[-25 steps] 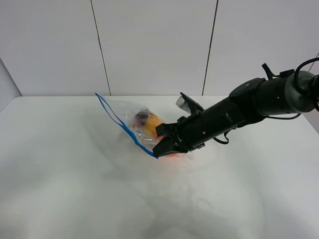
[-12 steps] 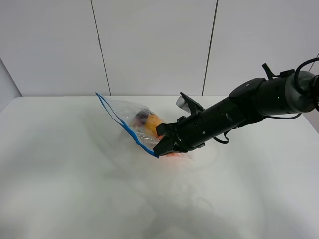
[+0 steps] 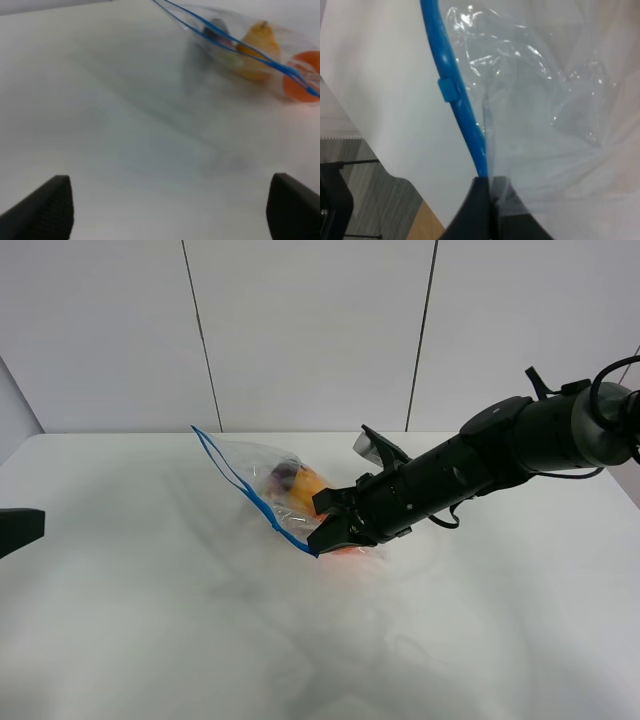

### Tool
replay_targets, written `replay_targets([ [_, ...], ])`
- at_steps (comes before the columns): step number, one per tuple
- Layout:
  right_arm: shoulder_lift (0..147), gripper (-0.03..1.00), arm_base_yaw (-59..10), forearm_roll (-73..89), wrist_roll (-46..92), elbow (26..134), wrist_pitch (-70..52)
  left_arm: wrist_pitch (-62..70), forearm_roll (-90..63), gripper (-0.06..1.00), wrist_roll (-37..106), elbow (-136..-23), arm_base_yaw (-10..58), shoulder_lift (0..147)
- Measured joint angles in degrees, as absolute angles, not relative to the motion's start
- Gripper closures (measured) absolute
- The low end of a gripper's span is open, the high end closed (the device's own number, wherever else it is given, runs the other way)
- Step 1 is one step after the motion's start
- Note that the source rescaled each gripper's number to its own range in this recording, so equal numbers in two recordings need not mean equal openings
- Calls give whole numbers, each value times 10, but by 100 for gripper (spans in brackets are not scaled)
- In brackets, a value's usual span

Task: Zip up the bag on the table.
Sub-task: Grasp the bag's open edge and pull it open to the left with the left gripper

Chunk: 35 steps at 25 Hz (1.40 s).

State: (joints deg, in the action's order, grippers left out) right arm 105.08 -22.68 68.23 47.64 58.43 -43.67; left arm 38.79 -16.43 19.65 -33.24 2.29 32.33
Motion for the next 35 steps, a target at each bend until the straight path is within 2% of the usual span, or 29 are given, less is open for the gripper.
replay_targets([
  [5,1051,97,-227,682,476,584,-437,387,-254,-6,269,-368,24,400],
  [8,1051,97,-227,682,476,584,-437,390,-286,-6,310,-370,57,429],
  [14,1051,97,-227,682,476,584,-437,391,-279,-6,367,-370,228,466],
  [19,1051,97,-227,682,476,584,-437,380,-208,-6,390,-370,332,473],
  [35,1051,97,-227,682,476,584,-439,343,-96,-6,388,-370,349,474],
])
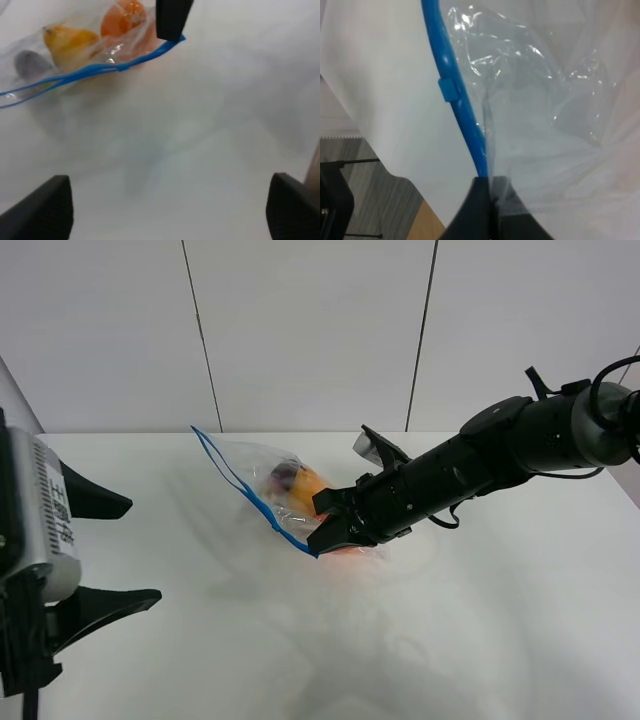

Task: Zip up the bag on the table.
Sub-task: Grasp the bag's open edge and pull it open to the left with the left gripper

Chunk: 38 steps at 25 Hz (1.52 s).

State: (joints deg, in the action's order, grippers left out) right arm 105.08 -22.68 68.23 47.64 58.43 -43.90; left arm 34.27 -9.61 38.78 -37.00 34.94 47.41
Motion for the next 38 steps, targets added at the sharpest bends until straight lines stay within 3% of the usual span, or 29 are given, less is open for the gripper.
replay_targets([
  [16,1051,97,-227,682,476,584,-454,246,-91,-6,419,-395,351,704],
  [26,1051,97,-227,682,476,584,-456,158,-58,-6,448,-416,435,817],
  [38,1051,97,-227,682,476,584,-459,57,135,-5,450,-420,436,879],
])
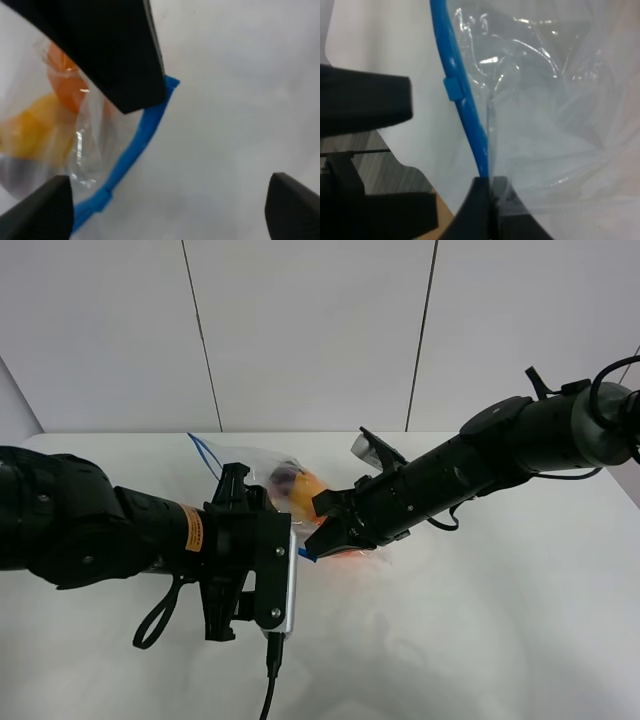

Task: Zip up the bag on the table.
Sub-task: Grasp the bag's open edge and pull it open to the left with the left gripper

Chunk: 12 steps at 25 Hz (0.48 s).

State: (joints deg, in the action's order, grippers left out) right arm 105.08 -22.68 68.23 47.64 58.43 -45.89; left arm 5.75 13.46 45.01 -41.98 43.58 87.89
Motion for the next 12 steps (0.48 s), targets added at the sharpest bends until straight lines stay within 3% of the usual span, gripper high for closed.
replay_targets([
  [12,1051,97,-227,682,474,584,-462,9,282,1,489,-420,436,880],
])
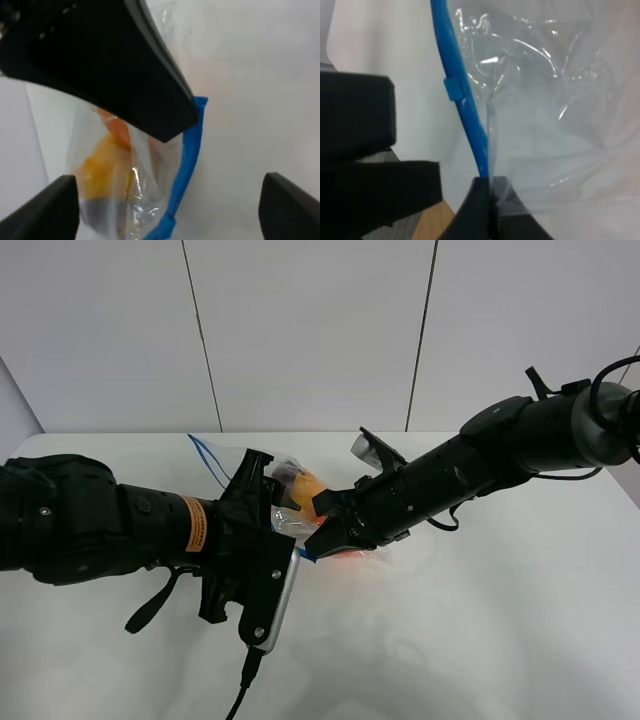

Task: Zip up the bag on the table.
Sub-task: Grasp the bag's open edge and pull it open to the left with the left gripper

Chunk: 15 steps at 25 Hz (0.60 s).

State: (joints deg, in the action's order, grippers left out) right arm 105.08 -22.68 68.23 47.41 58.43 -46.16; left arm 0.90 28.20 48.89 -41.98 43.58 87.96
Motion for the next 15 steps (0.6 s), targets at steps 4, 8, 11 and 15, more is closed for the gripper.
replay_targets([
  [4,1051,97,-227,682,474,584,-462,9,286,3,496,-420,436,880],
  [8,1051,97,-227,682,474,584,-462,-5,287,10,473,-420,436,884],
  [11,1051,97,-227,682,472,584,-463,-16,288,11,461,-420,436,906],
  [15,1051,97,-227,682,472,584,-463,-26,288,12,457,-420,436,935],
])
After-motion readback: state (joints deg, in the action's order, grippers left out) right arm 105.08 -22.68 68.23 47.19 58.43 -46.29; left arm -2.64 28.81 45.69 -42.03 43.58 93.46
